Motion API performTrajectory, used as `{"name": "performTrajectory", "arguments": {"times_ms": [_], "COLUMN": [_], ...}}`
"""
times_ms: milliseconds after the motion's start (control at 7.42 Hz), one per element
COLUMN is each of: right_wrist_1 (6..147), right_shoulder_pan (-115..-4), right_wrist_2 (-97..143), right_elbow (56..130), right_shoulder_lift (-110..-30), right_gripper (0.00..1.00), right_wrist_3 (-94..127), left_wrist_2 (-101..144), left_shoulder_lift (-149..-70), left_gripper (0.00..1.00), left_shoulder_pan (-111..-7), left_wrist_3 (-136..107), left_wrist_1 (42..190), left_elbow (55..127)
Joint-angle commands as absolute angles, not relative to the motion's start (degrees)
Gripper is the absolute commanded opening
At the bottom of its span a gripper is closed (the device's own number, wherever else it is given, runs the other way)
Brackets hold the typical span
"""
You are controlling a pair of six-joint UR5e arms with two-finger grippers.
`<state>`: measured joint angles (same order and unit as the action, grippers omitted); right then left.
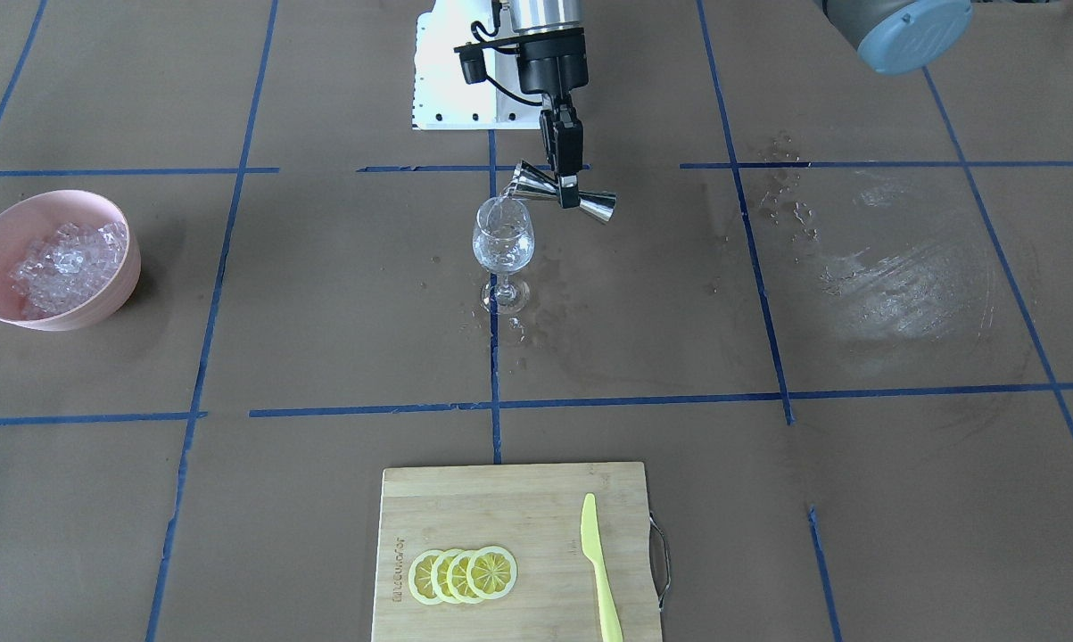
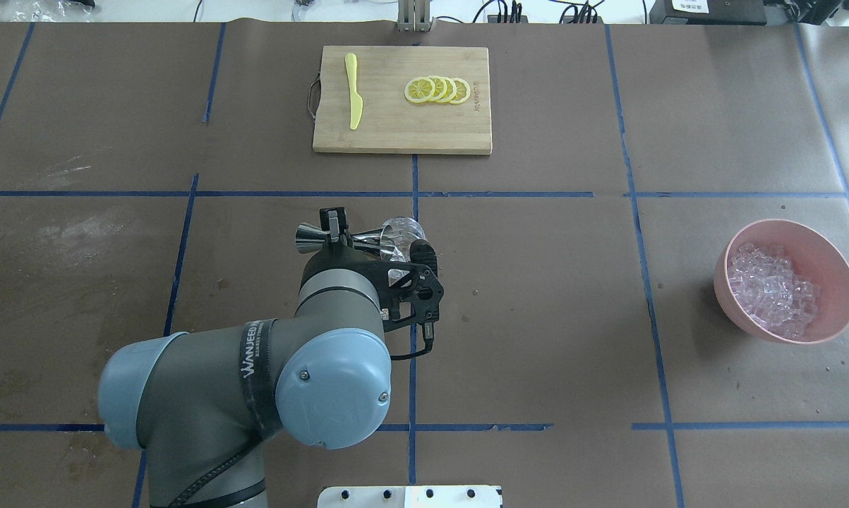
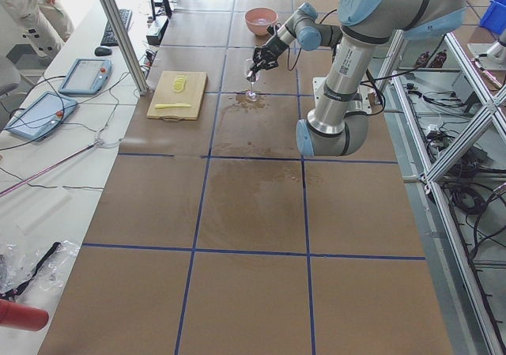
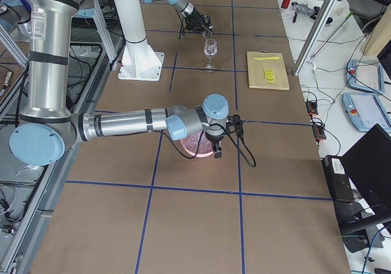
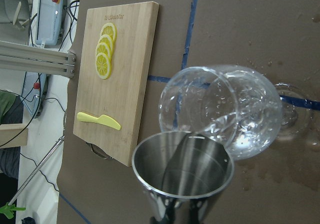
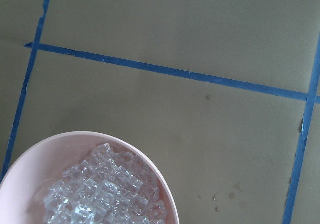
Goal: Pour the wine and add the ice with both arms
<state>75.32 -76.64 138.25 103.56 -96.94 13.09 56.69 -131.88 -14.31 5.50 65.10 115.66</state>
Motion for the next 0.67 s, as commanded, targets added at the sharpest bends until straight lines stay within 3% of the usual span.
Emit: {"name": "performTrajectory", "arguments": {"times_ms": [0,539], "right_wrist_1": [75.3,75.3], "right_shoulder_pan": [-76.6,-76.6], "right_wrist_2": [138.3,138.3], "right_elbow": [103.5,103.5], "right_shoulder_lift": [-96.9,-96.9], "right_gripper": [1.0,1.0], "right_wrist_3": [13.1,13.6], "left_wrist_2": [56.6,56.0], "left_shoulder_lift": [-133.4,-135.4], "left_gripper": [0.0,0.0], "left_shoulder_pan": [-14.5,-14.6], "left_wrist_3": [10.5,15.4], "left_wrist_1": [62.3,61.1], "left_elbow": [114.9,112.3]}}
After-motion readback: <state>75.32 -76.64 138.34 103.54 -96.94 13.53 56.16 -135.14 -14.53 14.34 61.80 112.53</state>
